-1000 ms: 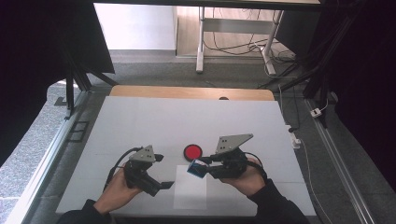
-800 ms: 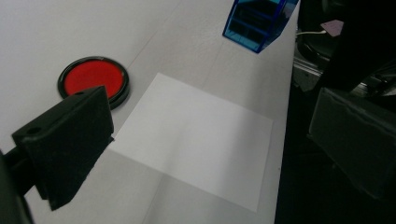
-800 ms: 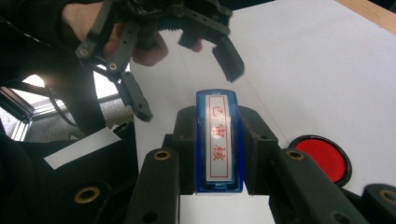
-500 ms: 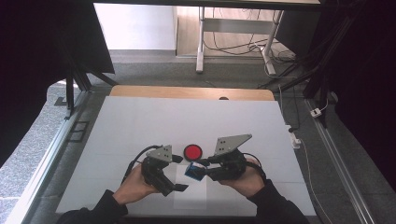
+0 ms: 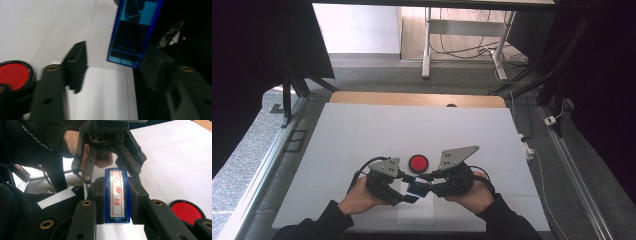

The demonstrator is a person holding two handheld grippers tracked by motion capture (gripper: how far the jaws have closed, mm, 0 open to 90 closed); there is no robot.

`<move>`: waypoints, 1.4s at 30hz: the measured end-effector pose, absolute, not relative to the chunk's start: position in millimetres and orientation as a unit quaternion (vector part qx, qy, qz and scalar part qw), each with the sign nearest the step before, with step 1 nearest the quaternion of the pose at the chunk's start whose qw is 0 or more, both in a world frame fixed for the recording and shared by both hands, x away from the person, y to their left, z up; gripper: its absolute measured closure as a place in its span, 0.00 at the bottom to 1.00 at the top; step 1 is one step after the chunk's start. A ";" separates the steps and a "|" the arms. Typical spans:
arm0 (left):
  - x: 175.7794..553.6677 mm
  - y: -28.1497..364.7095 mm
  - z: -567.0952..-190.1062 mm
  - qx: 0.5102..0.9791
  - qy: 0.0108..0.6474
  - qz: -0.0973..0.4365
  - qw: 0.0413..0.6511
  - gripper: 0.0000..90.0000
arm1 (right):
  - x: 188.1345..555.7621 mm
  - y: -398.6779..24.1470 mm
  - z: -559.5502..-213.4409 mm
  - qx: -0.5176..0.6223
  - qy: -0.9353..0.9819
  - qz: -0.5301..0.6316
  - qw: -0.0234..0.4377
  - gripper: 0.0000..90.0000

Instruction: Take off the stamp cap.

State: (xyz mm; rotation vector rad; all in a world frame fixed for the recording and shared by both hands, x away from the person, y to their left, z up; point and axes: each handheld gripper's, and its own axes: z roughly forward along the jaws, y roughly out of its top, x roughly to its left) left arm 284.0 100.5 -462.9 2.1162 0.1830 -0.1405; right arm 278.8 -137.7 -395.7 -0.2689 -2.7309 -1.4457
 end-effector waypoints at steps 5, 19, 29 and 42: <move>283.6 102.3 -462.6 0.866 0.058 -0.069 0.492 0.62 | 277.8 -137.1 -395.4 -0.083 -0.879 -0.469 0.025 0.78; 283.7 105.0 -464.1 0.855 0.041 -0.087 0.509 0.74 | 278.2 -138.7 -394.1 -0.078 -0.876 -0.476 0.034 0.78; 287.0 106.3 -466.8 0.841 0.045 -0.118 0.525 0.76 | 278.2 -140.2 -393.2 -0.072 -0.873 -0.481 0.038 0.78; 289.0 109.0 -466.0 0.832 0.070 -0.141 0.532 0.77 | 275.1 -140.8 -390.9 -0.070 -0.868 -0.491 0.018 0.78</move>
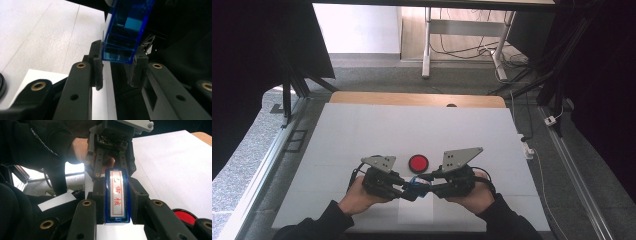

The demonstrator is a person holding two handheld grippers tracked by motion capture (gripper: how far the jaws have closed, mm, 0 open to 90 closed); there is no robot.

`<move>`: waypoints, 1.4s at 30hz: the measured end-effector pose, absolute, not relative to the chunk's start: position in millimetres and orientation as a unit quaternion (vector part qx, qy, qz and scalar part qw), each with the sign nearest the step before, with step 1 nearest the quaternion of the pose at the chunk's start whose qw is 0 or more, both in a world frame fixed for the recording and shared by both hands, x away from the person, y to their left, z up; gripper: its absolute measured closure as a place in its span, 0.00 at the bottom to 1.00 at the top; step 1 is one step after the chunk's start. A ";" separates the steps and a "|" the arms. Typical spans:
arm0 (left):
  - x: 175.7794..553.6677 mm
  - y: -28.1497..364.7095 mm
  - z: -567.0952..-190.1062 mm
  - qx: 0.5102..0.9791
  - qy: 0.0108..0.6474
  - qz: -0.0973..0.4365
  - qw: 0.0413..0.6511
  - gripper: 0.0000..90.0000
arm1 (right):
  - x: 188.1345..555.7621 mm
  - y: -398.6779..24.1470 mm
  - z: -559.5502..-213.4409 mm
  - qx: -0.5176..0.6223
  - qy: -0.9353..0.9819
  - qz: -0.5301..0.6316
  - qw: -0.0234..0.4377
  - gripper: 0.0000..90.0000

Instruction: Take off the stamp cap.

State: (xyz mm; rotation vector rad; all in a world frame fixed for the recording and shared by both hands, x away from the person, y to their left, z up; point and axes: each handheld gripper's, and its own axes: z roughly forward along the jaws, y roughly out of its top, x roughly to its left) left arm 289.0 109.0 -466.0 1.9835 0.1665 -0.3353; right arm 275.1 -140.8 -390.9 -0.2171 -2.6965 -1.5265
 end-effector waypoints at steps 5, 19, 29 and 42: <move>284.4 109.9 -461.0 0.833 0.044 -0.117 0.539 0.77 | 284.2 -146.1 -393.4 -0.087 -0.850 -0.515 0.070 0.78; 289.9 115.8 -466.7 0.847 0.093 -0.125 0.509 0.77 | 281.8 -148.4 -390.1 -0.080 -0.856 -0.511 0.023 0.78; 282.3 121.4 -460.3 0.861 0.123 -0.083 0.487 0.77 | 282.6 -148.0 -394.5 -0.085 -0.862 -0.500 0.005 0.78; 268.2 144.5 -452.7 0.864 0.185 -0.014 0.468 0.76 | 283.1 -150.1 -396.3 -0.098 -0.864 -0.495 -0.016 0.78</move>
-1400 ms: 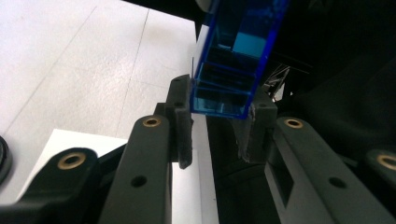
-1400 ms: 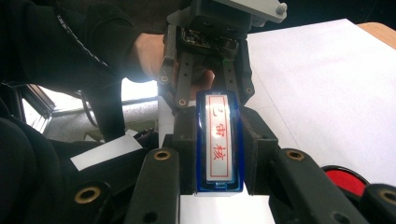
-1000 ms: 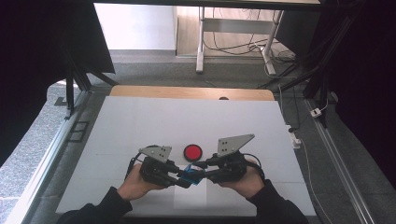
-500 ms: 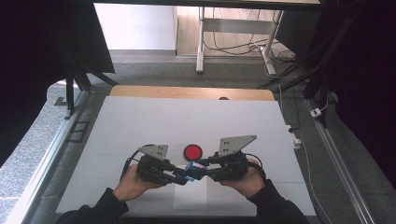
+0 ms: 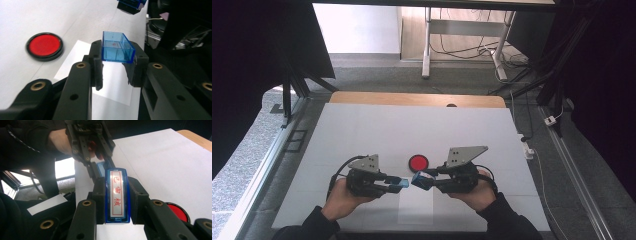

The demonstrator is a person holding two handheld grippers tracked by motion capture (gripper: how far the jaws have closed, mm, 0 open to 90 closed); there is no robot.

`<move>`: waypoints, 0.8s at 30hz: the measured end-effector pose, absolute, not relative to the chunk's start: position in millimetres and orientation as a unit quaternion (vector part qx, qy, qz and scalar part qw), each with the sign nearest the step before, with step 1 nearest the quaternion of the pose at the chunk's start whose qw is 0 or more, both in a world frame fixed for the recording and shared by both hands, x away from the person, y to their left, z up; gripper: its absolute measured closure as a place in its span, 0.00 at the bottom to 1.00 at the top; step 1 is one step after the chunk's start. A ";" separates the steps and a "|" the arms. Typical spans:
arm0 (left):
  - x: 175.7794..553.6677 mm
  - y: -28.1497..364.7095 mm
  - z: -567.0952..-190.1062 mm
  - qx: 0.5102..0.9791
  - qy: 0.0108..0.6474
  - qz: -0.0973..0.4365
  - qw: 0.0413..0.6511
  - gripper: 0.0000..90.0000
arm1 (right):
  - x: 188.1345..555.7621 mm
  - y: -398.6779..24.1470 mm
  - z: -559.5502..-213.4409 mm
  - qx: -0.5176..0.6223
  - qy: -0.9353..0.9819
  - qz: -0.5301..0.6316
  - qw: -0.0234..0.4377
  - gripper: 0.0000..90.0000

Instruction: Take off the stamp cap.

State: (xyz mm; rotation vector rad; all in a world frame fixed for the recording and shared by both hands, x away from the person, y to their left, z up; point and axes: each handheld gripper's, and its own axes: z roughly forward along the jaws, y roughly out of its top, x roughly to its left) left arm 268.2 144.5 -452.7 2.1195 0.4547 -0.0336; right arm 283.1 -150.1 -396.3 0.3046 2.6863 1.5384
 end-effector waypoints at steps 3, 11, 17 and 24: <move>263.3 151.5 -451.0 0.862 0.202 -0.003 0.466 0.76 | 282.9 -150.4 -396.6 0.098 0.865 0.491 0.021 0.78; 252.3 170.0 -451.8 0.856 0.241 0.019 0.456 0.76 | 284.5 -151.4 -397.6 0.109 0.864 0.492 0.022 0.78; 239.9 182.8 -452.3 0.854 0.262 0.047 0.447 0.76 | 285.4 -153.2 -398.0 0.118 0.862 0.492 0.027 0.78; 225.5 198.2 -454.6 0.845 0.303 0.066 0.437 0.76 | 287.8 -154.9 -399.7 0.130 0.861 0.490 0.034 0.78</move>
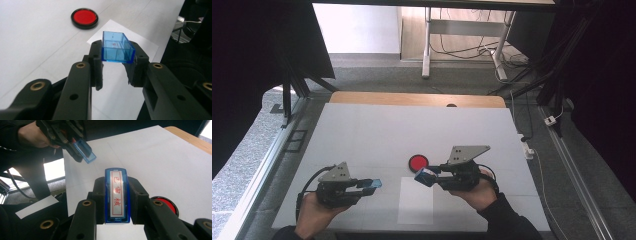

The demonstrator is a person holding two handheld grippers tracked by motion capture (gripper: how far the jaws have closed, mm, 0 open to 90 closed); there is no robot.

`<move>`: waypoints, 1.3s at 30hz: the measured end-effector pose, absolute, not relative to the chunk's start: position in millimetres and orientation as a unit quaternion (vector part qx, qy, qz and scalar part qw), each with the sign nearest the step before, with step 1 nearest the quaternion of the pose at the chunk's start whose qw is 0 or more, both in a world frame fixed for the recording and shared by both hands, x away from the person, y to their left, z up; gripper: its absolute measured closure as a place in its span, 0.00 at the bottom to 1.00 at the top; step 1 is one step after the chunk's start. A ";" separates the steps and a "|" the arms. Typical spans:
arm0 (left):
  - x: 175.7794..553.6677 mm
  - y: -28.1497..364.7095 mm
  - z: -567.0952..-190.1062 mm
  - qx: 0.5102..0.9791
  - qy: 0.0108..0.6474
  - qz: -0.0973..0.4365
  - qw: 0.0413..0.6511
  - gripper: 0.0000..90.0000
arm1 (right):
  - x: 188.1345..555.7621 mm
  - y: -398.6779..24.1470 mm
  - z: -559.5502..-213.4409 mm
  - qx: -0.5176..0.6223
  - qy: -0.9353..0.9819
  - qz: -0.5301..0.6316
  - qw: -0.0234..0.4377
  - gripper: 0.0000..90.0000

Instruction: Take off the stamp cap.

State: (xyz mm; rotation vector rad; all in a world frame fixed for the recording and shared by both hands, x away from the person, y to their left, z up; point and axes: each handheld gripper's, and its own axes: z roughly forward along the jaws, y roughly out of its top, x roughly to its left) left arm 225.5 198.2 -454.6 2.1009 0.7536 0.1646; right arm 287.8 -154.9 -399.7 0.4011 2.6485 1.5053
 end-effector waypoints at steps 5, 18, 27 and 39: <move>218.2 210.4 -457.3 0.833 0.331 0.067 0.439 0.76 | 289.1 -155.5 -400.8 0.137 0.861 0.488 0.039 0.78; 199.3 232.7 -464.4 0.813 0.369 0.069 0.444 0.76 | 293.3 -159.0 -403.5 0.155 0.862 0.480 0.055 0.78; 190.8 243.1 -468.9 0.808 0.384 0.069 0.442 0.76 | 296.3 -161.0 -406.7 0.164 0.862 0.476 0.061 0.78; 188.0 250.5 -473.7 0.801 0.412 0.062 0.430 0.76 | 298.9 -163.1 -408.5 0.170 0.862 0.474 0.064 0.78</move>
